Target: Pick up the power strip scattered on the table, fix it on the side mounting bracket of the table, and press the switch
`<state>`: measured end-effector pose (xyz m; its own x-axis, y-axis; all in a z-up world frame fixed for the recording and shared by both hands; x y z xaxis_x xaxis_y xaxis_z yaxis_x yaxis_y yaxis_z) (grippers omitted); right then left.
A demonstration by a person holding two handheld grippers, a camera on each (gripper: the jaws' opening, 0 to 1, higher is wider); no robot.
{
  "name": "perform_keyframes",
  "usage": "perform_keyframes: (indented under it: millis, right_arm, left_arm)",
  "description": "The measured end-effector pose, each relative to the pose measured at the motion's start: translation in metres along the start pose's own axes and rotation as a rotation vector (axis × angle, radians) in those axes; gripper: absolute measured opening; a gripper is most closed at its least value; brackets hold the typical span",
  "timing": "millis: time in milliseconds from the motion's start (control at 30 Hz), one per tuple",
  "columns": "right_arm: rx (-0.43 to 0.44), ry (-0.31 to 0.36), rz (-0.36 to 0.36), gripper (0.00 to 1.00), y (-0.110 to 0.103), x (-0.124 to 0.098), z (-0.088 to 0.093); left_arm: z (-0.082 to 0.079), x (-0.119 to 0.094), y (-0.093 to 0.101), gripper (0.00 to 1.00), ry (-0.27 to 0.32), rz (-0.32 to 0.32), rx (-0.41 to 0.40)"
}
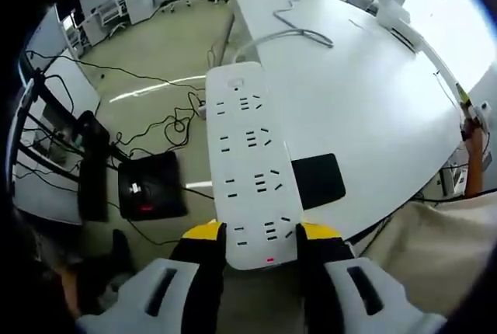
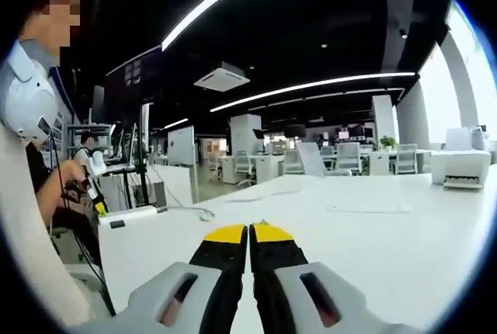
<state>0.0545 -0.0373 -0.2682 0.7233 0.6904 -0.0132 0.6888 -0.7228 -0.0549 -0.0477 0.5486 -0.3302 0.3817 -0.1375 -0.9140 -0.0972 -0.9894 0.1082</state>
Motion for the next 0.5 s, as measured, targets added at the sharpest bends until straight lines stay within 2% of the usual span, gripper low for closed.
perform_keyframes:
  millis: [500]
  right_arm:
    - [0.006, 0.001, -0.017, 0.0, -0.0063, 0.005, 0.0005]
  left_arm:
    - [-0.0002, 0.0003, 0.0004, 0.41, -0.004, 0.0, 0.004]
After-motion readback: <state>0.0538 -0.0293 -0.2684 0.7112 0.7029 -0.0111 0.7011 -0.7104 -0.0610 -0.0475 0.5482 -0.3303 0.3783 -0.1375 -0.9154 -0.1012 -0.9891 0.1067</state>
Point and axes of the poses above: the point that each gripper's makers call its tool centre point, and the gripper's own axes: x roughly forward along the fingers, y roughly to its right, z roughly out of its underside, the point moved 8 cm from there along -x, roughly backward along the fingers, and after that the axes turned 1 degree about -z, right-handed, at the moved point
